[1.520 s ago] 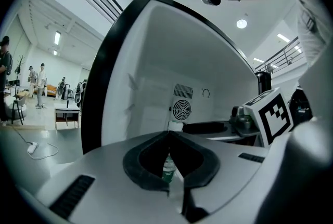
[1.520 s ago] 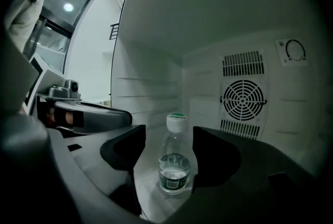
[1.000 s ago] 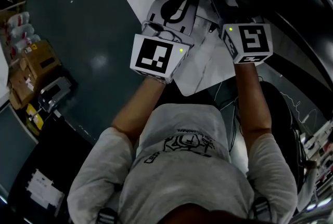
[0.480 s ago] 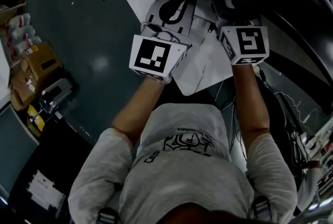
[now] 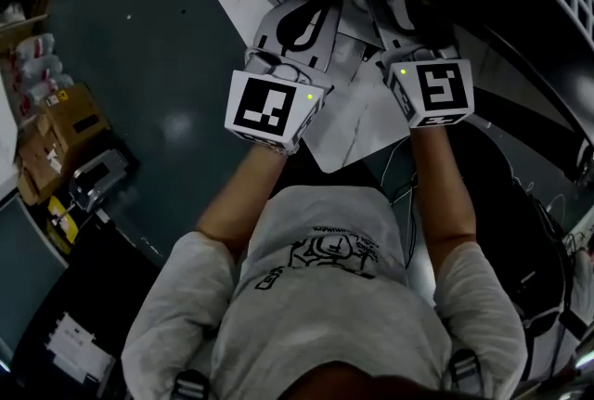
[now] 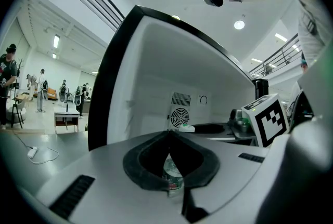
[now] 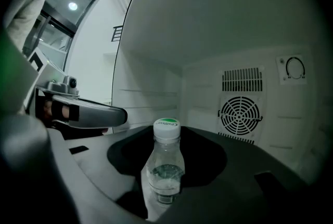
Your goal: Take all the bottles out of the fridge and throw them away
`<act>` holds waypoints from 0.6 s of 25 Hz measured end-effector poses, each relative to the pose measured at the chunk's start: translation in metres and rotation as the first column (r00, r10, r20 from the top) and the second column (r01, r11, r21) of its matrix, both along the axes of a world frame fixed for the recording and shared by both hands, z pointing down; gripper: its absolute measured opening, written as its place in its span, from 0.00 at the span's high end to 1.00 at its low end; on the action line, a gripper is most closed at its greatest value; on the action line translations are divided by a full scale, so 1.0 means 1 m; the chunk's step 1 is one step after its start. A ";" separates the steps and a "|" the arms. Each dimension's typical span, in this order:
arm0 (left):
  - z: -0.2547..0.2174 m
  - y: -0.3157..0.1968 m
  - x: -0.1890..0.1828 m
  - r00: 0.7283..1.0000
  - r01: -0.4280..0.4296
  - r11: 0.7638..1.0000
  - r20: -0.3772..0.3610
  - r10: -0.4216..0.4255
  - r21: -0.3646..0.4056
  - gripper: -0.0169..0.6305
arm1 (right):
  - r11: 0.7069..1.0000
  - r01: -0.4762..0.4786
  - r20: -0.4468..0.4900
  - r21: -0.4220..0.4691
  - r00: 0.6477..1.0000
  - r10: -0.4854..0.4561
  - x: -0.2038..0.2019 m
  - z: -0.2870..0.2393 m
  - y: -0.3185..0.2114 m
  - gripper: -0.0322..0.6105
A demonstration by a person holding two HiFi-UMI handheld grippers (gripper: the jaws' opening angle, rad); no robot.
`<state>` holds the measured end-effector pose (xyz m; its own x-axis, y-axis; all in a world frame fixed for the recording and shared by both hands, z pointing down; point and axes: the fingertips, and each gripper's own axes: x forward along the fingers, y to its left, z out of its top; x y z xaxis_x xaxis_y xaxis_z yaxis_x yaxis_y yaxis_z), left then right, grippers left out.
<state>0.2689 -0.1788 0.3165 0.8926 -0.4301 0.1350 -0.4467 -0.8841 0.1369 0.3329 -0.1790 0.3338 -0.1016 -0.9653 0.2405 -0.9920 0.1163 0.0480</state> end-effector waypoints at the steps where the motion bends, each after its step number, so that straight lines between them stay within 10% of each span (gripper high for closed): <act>1: -0.003 0.001 -0.001 1.000 -0.001 1.000 -0.002 0.001 0.004 0.95 | 1.000 0.001 -0.002 0.000 1.000 -0.001 -0.001 -0.003 0.002 0.69; 15: -0.045 0.030 -0.006 0.999 -0.035 0.999 -0.020 0.036 0.033 0.95 | 1.000 0.003 0.014 -0.018 1.000 -0.003 -0.011 -0.040 0.049 0.69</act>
<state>0.2626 -0.1491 0.2716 0.9099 -0.4018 0.1028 -0.4122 -0.9035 0.1171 0.3221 -0.1298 0.2940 -0.1078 -0.9606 0.2560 -0.9923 0.1198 0.0316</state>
